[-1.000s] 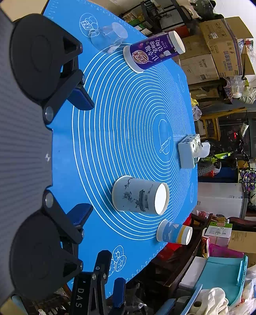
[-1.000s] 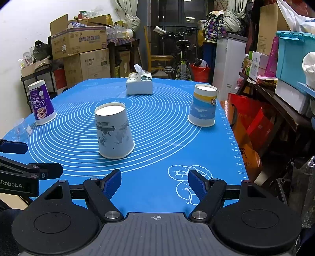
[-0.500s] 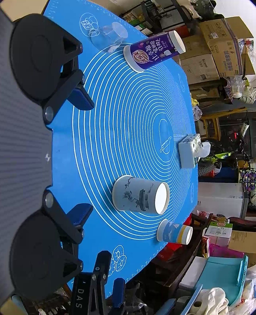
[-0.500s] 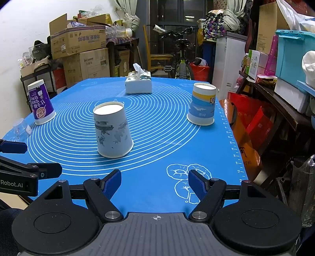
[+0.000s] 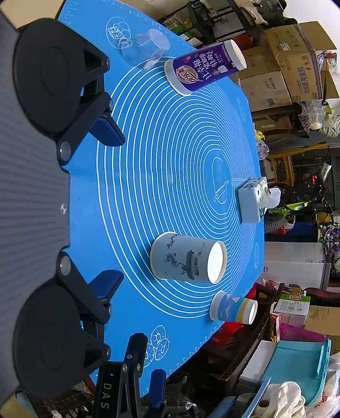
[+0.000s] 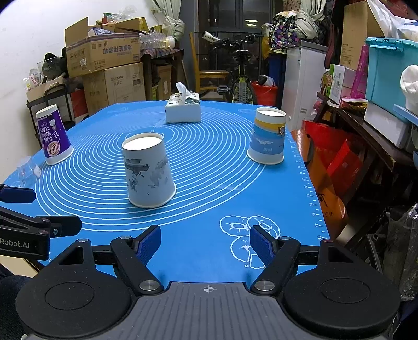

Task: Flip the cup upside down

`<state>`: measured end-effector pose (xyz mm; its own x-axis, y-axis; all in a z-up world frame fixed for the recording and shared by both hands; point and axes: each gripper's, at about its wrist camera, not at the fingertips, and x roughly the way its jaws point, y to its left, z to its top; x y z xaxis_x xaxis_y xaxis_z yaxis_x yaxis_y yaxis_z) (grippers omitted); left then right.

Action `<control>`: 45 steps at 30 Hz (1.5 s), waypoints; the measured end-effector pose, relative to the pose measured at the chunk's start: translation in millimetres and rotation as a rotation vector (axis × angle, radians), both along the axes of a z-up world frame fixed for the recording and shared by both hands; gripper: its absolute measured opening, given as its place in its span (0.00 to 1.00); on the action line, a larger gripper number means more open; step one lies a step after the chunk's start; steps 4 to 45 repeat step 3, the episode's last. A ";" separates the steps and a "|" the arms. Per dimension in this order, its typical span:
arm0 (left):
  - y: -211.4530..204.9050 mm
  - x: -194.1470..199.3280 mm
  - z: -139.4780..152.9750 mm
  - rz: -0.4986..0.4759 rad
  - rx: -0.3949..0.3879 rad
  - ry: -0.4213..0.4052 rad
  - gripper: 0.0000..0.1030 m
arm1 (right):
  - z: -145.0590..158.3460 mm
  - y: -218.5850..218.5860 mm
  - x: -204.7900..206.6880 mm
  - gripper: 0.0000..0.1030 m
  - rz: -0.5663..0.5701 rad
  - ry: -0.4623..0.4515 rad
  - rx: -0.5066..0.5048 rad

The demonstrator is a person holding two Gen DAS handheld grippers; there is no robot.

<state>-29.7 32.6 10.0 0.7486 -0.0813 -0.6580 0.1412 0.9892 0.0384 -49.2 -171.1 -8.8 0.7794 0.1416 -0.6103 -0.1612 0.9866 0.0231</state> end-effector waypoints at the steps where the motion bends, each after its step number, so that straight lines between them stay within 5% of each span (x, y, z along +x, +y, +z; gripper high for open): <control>1: 0.0 0.0 0.0 -0.001 0.000 0.000 0.97 | -0.2 0.0 -0.2 0.77 0.000 0.000 0.000; 45: -0.1 0.1 0.0 -0.001 0.000 0.000 0.97 | 0.0 -0.5 0.5 0.77 -0.001 0.001 0.000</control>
